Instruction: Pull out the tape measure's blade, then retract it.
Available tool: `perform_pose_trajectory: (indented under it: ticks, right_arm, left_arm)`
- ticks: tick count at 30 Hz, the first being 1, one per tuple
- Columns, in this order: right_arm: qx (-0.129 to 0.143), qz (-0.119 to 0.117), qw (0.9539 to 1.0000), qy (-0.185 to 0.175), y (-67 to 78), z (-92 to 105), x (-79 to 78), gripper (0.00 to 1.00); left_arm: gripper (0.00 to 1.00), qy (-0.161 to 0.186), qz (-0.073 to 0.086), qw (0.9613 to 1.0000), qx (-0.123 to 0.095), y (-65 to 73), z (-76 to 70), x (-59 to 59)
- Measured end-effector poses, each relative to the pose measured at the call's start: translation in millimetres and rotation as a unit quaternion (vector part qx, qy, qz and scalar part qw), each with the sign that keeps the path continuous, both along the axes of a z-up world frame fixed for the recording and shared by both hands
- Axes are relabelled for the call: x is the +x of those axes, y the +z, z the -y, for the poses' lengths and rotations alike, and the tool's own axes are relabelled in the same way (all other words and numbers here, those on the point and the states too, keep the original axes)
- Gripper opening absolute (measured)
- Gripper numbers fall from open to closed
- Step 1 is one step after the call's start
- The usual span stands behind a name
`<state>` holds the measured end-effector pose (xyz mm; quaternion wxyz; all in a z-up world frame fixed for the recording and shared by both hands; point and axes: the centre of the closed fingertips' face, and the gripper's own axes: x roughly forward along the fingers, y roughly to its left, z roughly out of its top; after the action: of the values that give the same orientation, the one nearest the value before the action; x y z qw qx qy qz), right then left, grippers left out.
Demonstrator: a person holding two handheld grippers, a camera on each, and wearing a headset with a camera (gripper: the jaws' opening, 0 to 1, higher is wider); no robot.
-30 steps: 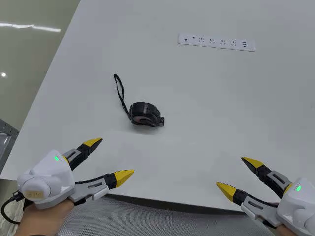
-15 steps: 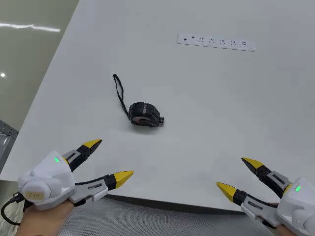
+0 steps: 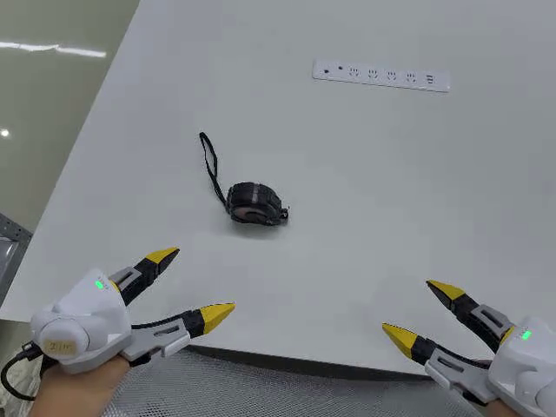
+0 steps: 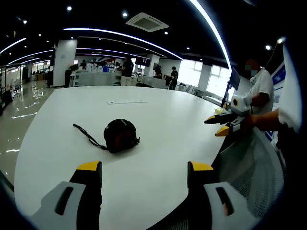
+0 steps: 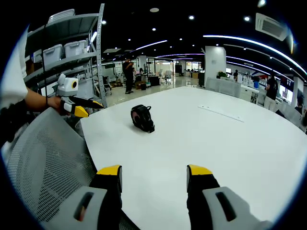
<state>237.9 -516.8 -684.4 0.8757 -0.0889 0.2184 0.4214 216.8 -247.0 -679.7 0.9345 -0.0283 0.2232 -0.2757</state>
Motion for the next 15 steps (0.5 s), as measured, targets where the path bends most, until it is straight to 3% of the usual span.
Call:
perform_pose_trajectory:
  ticks: [8, 15]
  right_arm:
    - [0.003, 0.0, 1.0, -0.004, 1.8, 1.5, 2.3, 0.54]
    - [-0.001, 0.0, 0.9999, 0.015, 1.1, -2.5, 2.2, 0.55]
  left_arm:
    - [0.71, -0.001, 0.003, 1.0, 0.001, 3.5, -0.6, 0.6]
    - [0.71, -0.001, 0.001, 1.0, 0.002, 2.6, -7.2, 5.1]
